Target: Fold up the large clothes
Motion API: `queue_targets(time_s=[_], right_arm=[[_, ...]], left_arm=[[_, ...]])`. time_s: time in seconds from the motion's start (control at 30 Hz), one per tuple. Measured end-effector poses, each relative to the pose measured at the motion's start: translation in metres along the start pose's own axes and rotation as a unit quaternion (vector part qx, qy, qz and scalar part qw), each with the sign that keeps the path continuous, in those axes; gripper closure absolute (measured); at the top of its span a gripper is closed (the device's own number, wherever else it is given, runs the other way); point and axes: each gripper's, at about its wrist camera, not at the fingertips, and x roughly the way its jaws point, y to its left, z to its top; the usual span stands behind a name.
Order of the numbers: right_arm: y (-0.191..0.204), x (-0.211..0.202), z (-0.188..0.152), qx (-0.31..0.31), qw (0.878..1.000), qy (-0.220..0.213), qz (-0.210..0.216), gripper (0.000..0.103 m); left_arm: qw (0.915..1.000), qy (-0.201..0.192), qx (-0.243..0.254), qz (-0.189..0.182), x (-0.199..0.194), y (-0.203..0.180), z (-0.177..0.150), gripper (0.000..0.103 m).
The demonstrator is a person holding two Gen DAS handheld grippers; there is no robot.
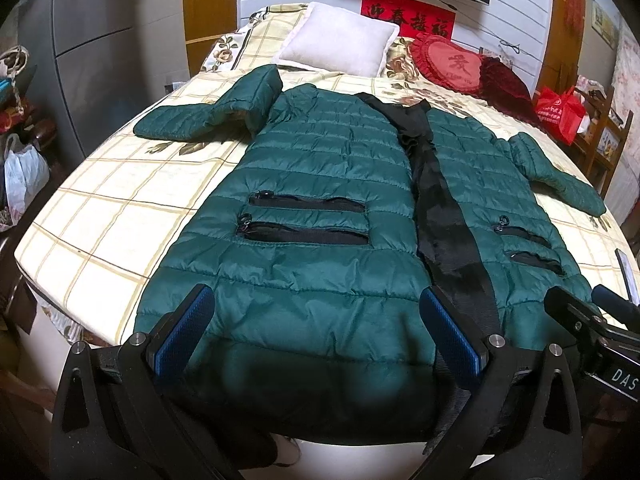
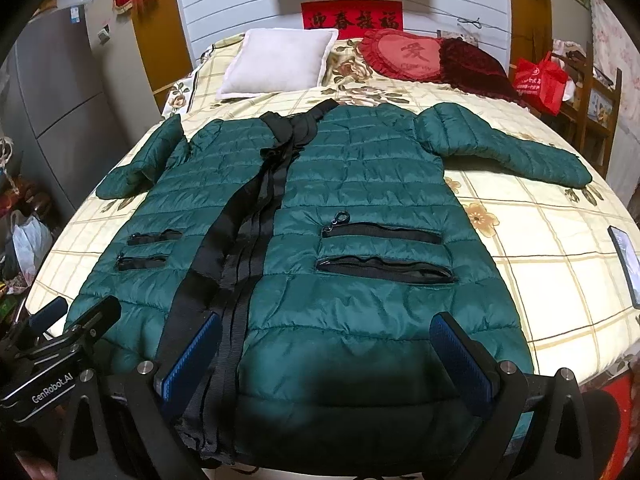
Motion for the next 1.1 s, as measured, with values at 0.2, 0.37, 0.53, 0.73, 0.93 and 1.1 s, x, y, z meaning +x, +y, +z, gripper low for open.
queue_targets(time_s=[0.2, 0.37, 0.53, 0.73, 0.93, 1.1], right_arm=[[-0.0015, 0.0006, 0.0002, 0.003, 1.0, 0.001, -0.002, 0.0], [-0.0026, 0.0018, -0.0001, 0.001, 1.0, 0.002, -0.004, 0.0], [-0.0047, 0.0035, -0.0011, 0.003, 1.0, 0.004, -0.005, 0.0], [-0.004, 0.0051, -0.0018, 0.005, 1.0, 0.007, -0.008, 0.0], [-0.0057, 0.0071, -0.0012, 0.011, 1.0, 0.013, -0.006, 0.0], [-0.0054, 0.0084, -0.0007, 0.013, 1.0, 0.015, -0.008, 0.0]], left_arm=[[1.0, 0.0, 0.0, 0.001, -0.0001, -0.0003, -0.0004, 0.001], [1.0, 0.0, -0.001, 0.001, -0.0003, -0.0006, -0.0004, 0.001], [1.0, 0.0, 0.0, 0.001, -0.0002, -0.0011, -0.0005, 0.001], [1.0, -0.001, 0.0, 0.001, -0.0001, -0.0006, -0.0003, 0.001], [1.0, 0.001, 0.002, 0.0, -0.0014, -0.0034, -0.002, 0.001], [1.0, 0.001, 0.002, 0.0, -0.001, -0.0044, -0.0024, 0.0]])
